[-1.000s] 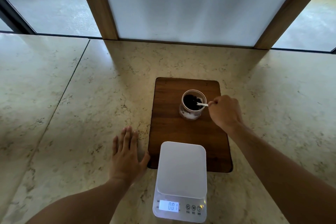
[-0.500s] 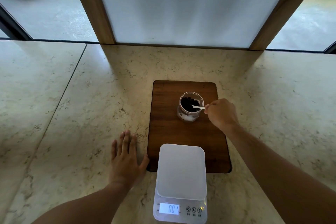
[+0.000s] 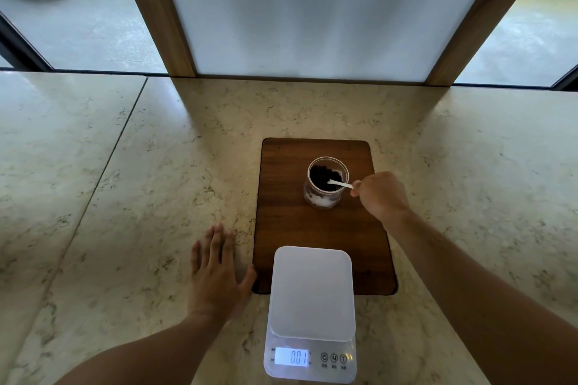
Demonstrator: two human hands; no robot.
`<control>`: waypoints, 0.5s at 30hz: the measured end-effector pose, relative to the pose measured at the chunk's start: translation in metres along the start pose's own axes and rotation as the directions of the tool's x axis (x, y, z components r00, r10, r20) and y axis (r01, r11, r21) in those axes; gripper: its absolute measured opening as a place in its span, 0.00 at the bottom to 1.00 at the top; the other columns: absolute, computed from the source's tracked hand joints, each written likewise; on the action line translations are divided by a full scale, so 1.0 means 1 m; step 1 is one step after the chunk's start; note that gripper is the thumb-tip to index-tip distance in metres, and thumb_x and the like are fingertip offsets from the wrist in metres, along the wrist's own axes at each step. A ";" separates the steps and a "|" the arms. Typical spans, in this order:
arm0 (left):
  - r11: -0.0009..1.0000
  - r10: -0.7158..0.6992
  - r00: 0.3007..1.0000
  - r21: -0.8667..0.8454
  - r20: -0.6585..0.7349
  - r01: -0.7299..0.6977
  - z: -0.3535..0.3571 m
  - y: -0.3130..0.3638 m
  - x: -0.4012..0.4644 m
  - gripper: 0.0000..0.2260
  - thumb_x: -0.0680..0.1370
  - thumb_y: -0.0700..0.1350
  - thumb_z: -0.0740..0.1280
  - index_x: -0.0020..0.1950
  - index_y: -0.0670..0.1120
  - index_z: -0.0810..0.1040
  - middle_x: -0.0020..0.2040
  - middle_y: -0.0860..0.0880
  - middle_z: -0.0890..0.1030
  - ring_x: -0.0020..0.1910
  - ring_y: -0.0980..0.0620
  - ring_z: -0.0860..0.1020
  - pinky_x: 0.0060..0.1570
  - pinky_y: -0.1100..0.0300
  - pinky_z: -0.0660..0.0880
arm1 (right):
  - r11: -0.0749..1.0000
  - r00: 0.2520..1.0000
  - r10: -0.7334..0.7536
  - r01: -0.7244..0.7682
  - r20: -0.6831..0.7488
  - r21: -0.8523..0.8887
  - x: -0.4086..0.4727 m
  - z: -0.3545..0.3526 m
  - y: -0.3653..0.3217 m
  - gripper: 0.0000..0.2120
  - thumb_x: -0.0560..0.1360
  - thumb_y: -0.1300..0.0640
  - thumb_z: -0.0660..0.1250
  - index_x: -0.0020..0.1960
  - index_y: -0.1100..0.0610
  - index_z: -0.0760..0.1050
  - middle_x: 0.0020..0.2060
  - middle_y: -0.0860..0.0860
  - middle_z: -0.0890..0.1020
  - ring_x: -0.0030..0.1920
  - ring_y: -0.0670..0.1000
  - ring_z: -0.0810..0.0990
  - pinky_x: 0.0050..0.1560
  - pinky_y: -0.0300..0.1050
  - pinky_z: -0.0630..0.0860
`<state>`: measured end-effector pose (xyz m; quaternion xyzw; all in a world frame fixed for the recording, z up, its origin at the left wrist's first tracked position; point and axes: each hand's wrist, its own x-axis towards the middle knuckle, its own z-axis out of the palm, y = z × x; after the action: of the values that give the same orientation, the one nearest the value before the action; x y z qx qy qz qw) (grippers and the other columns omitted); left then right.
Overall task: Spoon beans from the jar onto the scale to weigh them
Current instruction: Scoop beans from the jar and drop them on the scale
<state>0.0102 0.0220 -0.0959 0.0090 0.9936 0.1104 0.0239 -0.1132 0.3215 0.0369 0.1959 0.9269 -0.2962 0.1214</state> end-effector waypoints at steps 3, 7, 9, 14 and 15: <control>1.000 0.005 1.000 -0.002 -0.005 -0.005 -0.002 0.001 0.000 0.38 0.75 0.65 0.50 0.79 0.42 0.55 0.80 0.42 0.54 0.79 0.46 0.46 0.76 0.42 0.49 | 0.993 0.997 -0.072 0.068 -0.042 -0.097 -0.007 -0.002 -0.002 0.14 0.82 0.53 0.61 0.56 0.55 0.84 0.37 0.47 0.79 0.38 0.48 0.78 0.40 0.42 0.75; 1.000 0.002 1.000 0.009 0.008 -0.002 -0.003 0.002 0.001 0.39 0.75 0.66 0.49 0.79 0.43 0.52 0.81 0.43 0.51 0.79 0.47 0.42 0.77 0.43 0.45 | 0.999 0.999 0.020 -0.018 -0.043 0.046 -0.004 -0.002 0.002 0.12 0.78 0.56 0.64 0.54 0.59 0.83 0.48 0.55 0.85 0.46 0.54 0.81 0.47 0.44 0.76; 1.000 -0.001 1.000 0.007 0.014 0.001 -0.003 0.003 0.001 0.39 0.75 0.66 0.49 0.79 0.43 0.52 0.81 0.43 0.51 0.79 0.47 0.41 0.77 0.43 0.45 | 0.988 0.997 0.068 -0.062 -0.043 0.140 -0.003 -0.002 0.004 0.11 0.76 0.57 0.65 0.50 0.61 0.84 0.45 0.57 0.85 0.42 0.52 0.78 0.45 0.45 0.74; 1.000 -0.001 1.000 0.018 0.020 0.000 -0.005 0.002 0.000 0.39 0.75 0.66 0.48 0.79 0.44 0.50 0.81 0.43 0.49 0.79 0.47 0.41 0.77 0.43 0.45 | 0.996 0.997 -0.002 0.009 -0.071 0.091 -0.006 0.000 0.006 0.13 0.78 0.56 0.65 0.41 0.59 0.85 0.33 0.54 0.82 0.32 0.51 0.75 0.34 0.45 0.71; 1.000 -0.002 1.000 0.021 0.020 0.002 -0.004 0.002 0.000 0.39 0.75 0.66 0.47 0.79 0.44 0.50 0.81 0.44 0.49 0.79 0.47 0.41 0.77 0.43 0.45 | 0.996 0.998 -0.004 0.010 -0.066 0.085 -0.005 0.000 0.006 0.14 0.78 0.55 0.65 0.41 0.59 0.85 0.32 0.53 0.81 0.31 0.50 0.74 0.33 0.44 0.69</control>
<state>0.0100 0.0229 -0.0913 0.0095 0.9944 0.1001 0.0340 -0.1064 0.3245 0.0350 0.2074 0.9175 -0.3295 0.0811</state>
